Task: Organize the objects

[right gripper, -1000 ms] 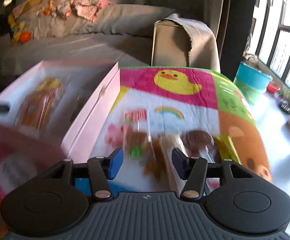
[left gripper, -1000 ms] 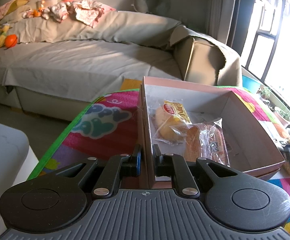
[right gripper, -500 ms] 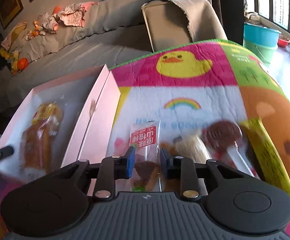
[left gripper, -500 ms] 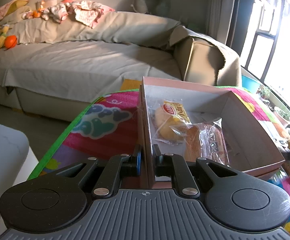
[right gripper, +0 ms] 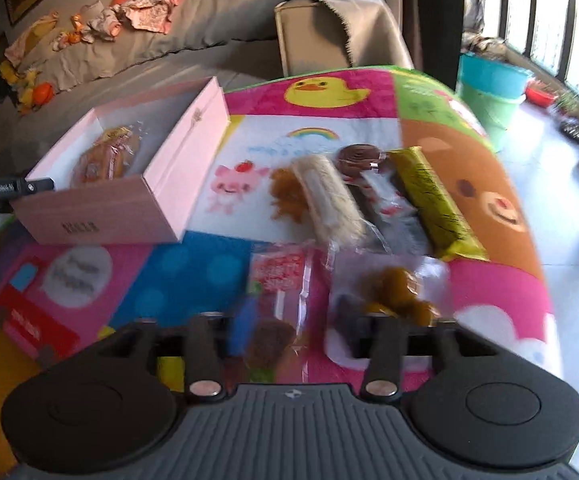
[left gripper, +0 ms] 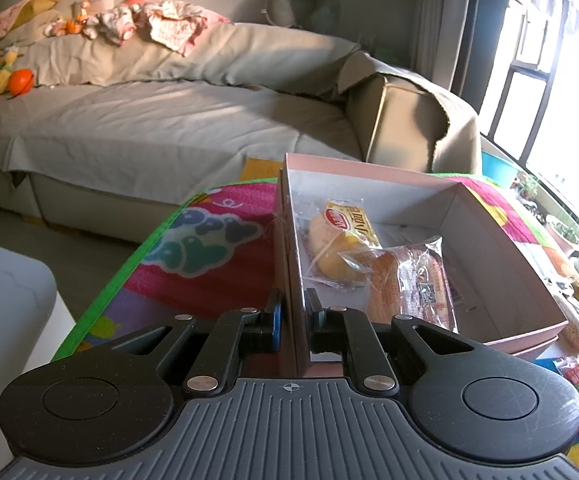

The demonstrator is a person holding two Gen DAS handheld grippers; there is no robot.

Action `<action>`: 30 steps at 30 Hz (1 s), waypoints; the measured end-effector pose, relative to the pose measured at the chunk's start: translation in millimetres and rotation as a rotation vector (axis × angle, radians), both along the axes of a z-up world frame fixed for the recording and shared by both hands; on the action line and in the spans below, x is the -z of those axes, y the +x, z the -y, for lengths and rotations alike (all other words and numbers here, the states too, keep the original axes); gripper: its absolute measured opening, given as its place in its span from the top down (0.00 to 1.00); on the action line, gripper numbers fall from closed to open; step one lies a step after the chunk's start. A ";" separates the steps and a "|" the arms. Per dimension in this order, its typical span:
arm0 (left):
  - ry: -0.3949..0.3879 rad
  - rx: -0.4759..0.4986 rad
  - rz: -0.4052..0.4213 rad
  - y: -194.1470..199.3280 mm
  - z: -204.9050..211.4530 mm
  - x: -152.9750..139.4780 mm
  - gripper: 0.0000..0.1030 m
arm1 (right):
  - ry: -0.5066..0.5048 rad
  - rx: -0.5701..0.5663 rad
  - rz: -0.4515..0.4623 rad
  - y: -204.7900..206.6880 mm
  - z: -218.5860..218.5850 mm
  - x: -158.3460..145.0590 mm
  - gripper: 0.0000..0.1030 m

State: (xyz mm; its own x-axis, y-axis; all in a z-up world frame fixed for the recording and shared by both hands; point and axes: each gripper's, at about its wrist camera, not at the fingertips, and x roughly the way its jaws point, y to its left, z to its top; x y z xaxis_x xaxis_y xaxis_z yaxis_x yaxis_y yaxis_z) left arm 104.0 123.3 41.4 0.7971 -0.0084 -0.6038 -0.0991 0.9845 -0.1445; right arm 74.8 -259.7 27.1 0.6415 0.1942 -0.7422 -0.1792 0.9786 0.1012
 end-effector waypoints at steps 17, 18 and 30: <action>0.001 0.001 0.001 -0.6 0.5 0.1 0.87 | -0.072 0.066 0.078 -9.4 -36.8 29.5 0.00; 0.001 0.001 0.000 -0.2 0.7 -0.1 0.87 | -0.071 0.069 0.070 -8.1 -37.1 28.8 0.00; 0.002 0.002 0.000 -0.8 0.2 -0.3 0.87 | -0.058 -0.017 0.053 -9.6 -39.6 20.8 0.20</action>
State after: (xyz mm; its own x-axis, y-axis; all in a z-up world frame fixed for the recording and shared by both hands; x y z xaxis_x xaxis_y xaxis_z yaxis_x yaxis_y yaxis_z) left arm 103.2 123.1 41.7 0.7969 -0.0090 -0.6040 -0.0968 0.9851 -0.1424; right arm 65.2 -220.1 6.4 0.6770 0.1634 -0.7176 -0.1997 0.9792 0.0345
